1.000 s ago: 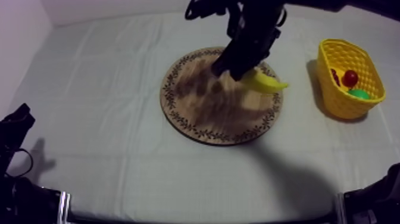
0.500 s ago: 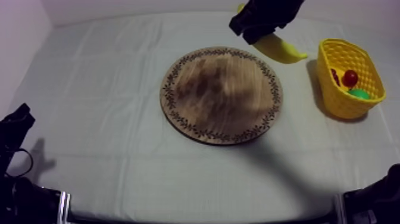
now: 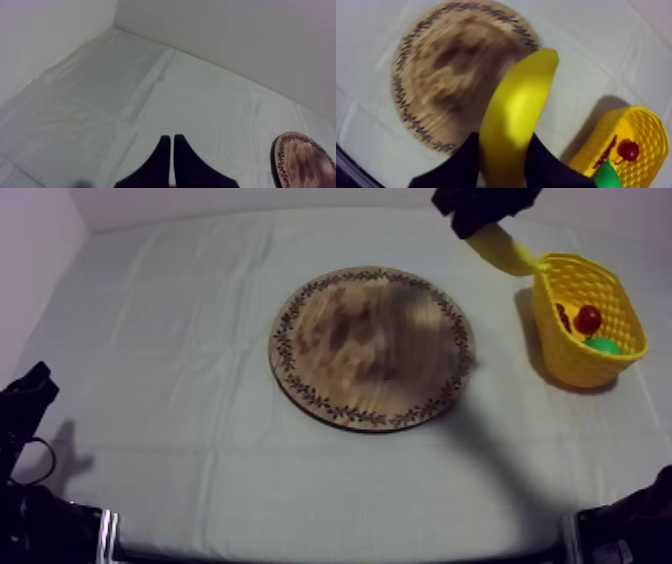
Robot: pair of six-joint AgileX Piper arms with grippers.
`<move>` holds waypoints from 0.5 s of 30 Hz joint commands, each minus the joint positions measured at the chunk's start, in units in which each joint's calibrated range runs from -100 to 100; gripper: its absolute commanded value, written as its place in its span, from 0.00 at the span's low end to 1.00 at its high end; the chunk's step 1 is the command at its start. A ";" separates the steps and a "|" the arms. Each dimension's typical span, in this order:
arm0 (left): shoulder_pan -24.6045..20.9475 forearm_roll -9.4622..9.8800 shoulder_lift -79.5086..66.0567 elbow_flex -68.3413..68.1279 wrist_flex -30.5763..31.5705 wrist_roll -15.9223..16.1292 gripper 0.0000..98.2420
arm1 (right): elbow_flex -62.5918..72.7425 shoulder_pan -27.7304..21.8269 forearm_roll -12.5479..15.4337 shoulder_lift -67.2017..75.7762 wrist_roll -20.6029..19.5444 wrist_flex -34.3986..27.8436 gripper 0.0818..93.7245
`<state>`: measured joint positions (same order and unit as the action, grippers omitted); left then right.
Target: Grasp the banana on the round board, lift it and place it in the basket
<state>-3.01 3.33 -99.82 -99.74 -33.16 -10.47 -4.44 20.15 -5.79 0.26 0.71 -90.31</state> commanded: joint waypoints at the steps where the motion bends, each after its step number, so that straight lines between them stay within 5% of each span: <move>1: 0.01 -0.03 0.00 -0.03 0.01 0.00 0.00 | -0.45 -2.95 -0.09 0.07 0.29 0.26 0.23; 15: 0.01 -0.03 0.00 -0.03 0.01 0.00 0.00 | -7.78 -16.93 -1.96 2.85 1.09 3.31 0.23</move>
<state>-3.01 3.33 -99.82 -99.74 -33.16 -10.47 -11.50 5.57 -7.72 2.94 1.82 -87.07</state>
